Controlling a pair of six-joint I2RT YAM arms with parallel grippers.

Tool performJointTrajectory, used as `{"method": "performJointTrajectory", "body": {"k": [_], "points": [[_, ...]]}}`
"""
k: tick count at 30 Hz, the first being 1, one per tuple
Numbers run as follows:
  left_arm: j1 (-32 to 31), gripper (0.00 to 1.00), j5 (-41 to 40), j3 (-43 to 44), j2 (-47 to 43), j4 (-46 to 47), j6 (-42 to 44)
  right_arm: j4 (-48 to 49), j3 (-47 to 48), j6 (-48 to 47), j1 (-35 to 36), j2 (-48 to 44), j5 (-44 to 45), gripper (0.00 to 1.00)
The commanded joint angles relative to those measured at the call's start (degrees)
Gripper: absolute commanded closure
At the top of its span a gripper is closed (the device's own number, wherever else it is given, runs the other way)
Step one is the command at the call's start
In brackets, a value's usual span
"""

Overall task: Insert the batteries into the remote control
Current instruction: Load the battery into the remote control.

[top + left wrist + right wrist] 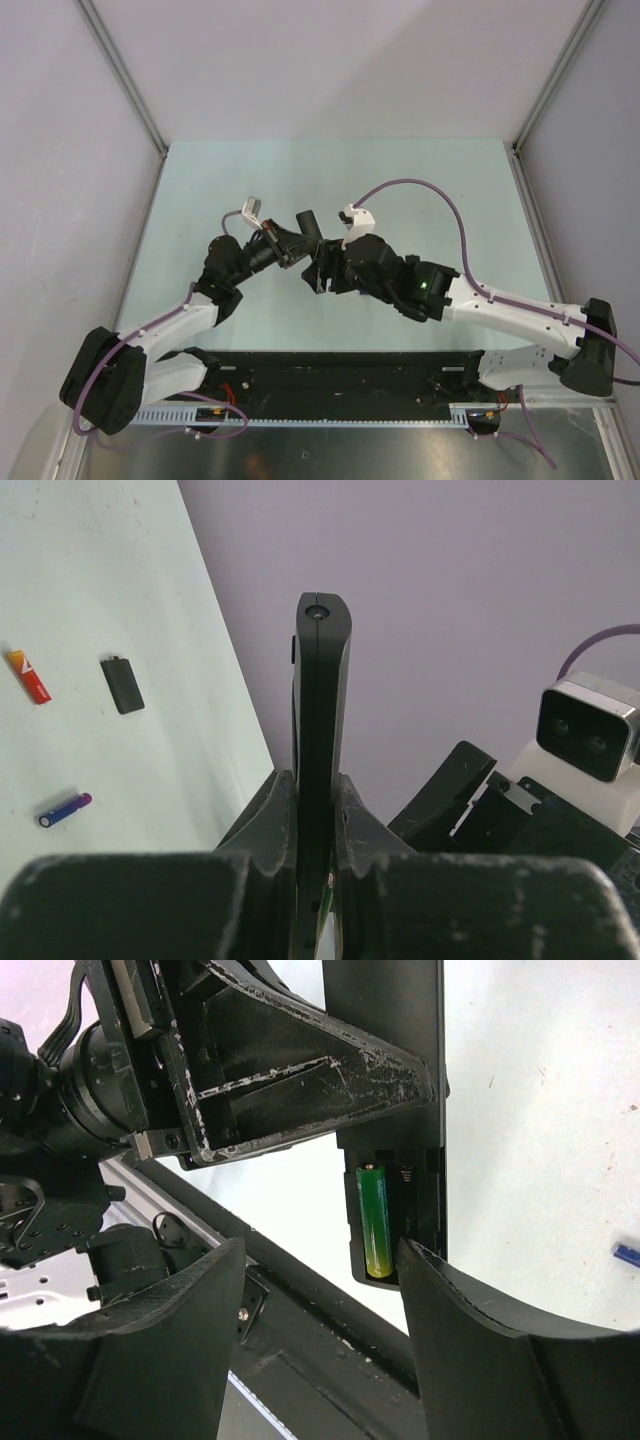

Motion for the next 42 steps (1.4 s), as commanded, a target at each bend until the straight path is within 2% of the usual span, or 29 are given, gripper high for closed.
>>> {"method": "performJointTrajectory", "body": {"k": [1, 17, 22, 25, 26, 28, 29, 32, 34, 42], "points": [[-0.01, 1.00, -0.37, 1.53, -0.86, 8.52, -2.99, -8.18, 1.47, -0.17, -0.12, -1.82, 0.83, 0.32], [-0.01, 1.00, 0.07, 1.09, 0.02, 8.43, -2.64, -12.04, 2.88, -1.92, -2.22, -11.14, 5.13, 0.28], [-0.01, 1.00, 2.00, 1.70, 0.19, 8.52, -2.73, -12.92, 2.53, -2.36, -4.25, -11.76, 1.98, 0.26], [-0.01, 1.00, 5.07, 2.58, 0.46, 8.61, -2.64, -8.98, -0.09, -2.45, -7.84, -12.81, -5.47, 0.23], [0.08, 1.00, 5.78, 2.76, 0.72, 8.69, -2.64, -5.57, -1.16, -1.84, -9.16, -13.33, -11.24, 0.22], [-0.01, 1.00, 7.97, 3.02, 0.81, 8.78, -2.82, -2.22, -4.57, -0.44, -13.73, -14.48, -16.29, 0.20], [-0.01, 1.00, 8.41, 2.93, 0.72, 8.78, -2.82, 0.93, -5.81, 0.09, -15.22, -15.27, -22.66, 0.19], [-0.01, 1.00, 8.77, 2.58, 0.02, 8.87, -2.91, 5.34, -8.36, 1.94, -19.80, -14.14, -32.79, 0.18], [-0.01, 1.00, 8.95, 2.58, -0.25, 8.87, -3.08, 6.50, -8.81, 2.12, -20.25, -12.99, -37.03, 0.18], [-0.09, 1.00, 9.04, 3.29, 0.02, 8.78, -3.43, 13.70, -11.01, 4.23, -20.60, -9.83, -41.97, 0.19]]}}
